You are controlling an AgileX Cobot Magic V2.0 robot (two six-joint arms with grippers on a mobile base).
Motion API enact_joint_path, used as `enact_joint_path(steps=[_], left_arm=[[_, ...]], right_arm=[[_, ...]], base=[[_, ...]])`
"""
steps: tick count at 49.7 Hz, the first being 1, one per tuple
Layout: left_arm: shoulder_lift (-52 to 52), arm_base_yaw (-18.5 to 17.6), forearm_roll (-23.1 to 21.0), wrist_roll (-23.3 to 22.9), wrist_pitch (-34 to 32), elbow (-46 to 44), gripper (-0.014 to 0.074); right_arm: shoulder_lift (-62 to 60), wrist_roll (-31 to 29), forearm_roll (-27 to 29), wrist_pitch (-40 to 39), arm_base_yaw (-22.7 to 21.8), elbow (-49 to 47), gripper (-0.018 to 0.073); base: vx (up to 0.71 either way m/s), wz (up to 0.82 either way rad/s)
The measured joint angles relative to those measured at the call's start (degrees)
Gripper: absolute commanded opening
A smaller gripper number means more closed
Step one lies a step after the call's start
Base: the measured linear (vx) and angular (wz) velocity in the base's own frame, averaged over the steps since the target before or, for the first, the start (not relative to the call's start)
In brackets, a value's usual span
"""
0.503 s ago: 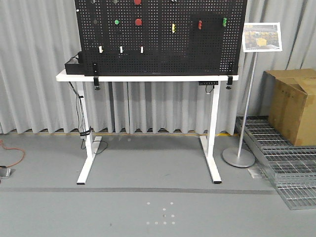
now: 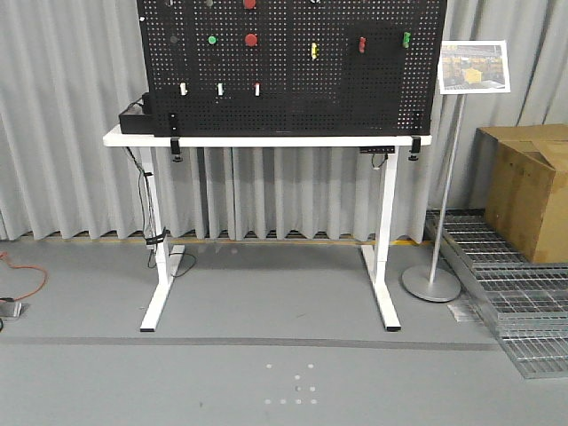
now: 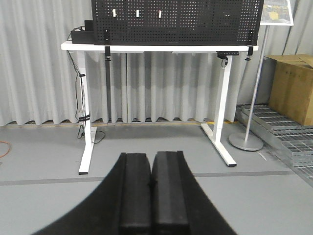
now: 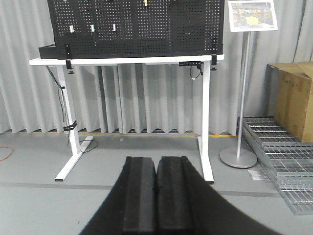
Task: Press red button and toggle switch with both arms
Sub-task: 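Drive the base forward up to the black pegboard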
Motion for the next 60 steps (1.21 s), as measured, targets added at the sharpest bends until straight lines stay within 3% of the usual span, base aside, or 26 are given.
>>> enact_joint_path(steps=[27,60], left_arm=[[0.0,0.0,0.0,0.0,0.0,0.0,0.0001],[0.0,0.0,0.0,0.0,0.0,0.0,0.0001]], right_arm=[[0.0,0.0,0.0,0.0,0.0,0.0,-0.0003],[0.0,0.0,0.0,0.0,0.0,0.0,-0.0003]], base=[[0.18,0.0],[0.44,-0.01]])
